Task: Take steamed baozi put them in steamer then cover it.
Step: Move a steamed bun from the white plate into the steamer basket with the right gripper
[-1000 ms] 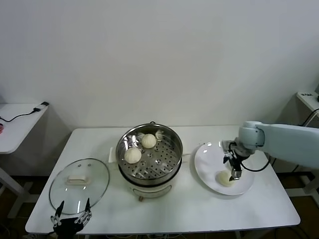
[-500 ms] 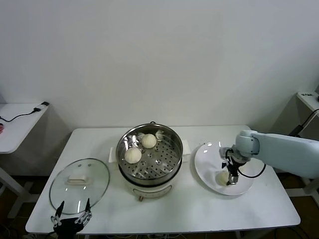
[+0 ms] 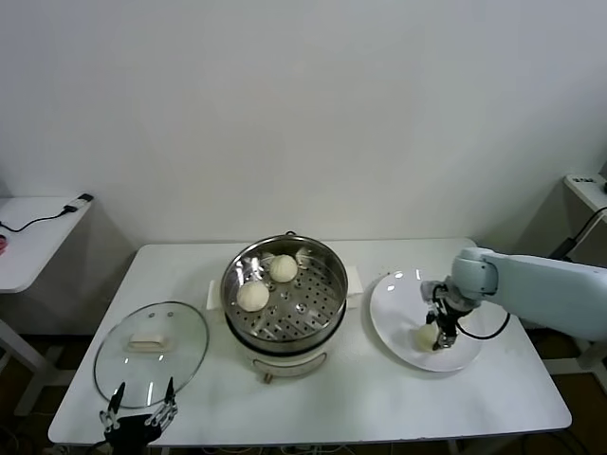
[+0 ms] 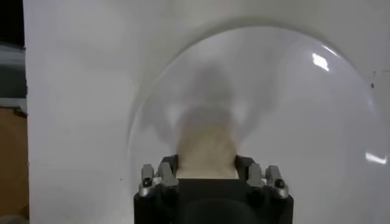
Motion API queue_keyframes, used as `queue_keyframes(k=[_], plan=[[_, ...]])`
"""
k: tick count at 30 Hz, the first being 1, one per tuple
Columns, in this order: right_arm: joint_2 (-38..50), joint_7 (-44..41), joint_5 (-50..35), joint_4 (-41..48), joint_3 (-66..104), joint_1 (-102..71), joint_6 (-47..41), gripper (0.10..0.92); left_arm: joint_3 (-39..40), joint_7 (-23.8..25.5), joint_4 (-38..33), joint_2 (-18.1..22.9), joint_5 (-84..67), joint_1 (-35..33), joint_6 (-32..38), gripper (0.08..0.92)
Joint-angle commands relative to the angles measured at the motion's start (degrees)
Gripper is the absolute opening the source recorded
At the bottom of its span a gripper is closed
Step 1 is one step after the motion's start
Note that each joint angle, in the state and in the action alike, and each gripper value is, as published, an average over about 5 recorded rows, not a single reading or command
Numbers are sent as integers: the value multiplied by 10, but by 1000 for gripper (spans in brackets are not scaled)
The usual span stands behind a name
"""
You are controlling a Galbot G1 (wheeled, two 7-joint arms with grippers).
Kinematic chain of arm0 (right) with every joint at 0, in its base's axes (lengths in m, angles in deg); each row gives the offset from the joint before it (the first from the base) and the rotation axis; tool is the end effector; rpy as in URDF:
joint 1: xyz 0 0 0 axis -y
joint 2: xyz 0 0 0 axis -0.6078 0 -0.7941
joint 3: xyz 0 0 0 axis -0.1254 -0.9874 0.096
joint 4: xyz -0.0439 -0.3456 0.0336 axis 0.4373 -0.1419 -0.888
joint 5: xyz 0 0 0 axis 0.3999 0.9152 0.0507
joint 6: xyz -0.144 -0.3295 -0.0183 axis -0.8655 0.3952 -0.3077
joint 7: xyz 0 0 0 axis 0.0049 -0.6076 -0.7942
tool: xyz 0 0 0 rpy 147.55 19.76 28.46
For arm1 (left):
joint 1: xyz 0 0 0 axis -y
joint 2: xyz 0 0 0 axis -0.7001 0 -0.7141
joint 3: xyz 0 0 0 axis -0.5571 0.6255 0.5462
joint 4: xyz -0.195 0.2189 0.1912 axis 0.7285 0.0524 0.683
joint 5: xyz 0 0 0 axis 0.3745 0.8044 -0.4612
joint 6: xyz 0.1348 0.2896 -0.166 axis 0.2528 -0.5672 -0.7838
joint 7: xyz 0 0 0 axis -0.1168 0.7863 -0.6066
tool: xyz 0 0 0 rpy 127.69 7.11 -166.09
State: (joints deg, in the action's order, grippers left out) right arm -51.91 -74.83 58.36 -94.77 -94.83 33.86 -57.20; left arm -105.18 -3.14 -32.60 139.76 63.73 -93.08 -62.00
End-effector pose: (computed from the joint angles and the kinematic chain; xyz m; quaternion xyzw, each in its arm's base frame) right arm 0.5036 -0.1148 -0.2114 0.4953 -0.5175 0.5205 0.4647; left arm 0.0826 0.0656 -0.3381 0.0955 -0.9816 -0.0412 0.1602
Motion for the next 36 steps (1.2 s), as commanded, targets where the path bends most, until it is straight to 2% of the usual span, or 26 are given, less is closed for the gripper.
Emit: queue_keyframes(k=[1,6,12,16,22,36], plan=[[-32,-40,-13,-23,-39,155,38,628,2,0,-2,-2,2,0,-2,823],[-114,-91,-15,-45,-43,310,110,629,4,0,-4,-4,5,1,-3,823],[-213,-113,2,-133,24,379,209,634,12,0,-1,-2,10,2,-2,823],[-276,-115,43,-173,41,352,267,629,18,-1,-4,-2,12,0,-1,823],[-333,-92,161,-163,35,264,339,628,18,-3,2,0,13,-1,2,823],[-352,-42,256,-141,18,148,358,628,14,-7,13,5,12,4,4,823]])
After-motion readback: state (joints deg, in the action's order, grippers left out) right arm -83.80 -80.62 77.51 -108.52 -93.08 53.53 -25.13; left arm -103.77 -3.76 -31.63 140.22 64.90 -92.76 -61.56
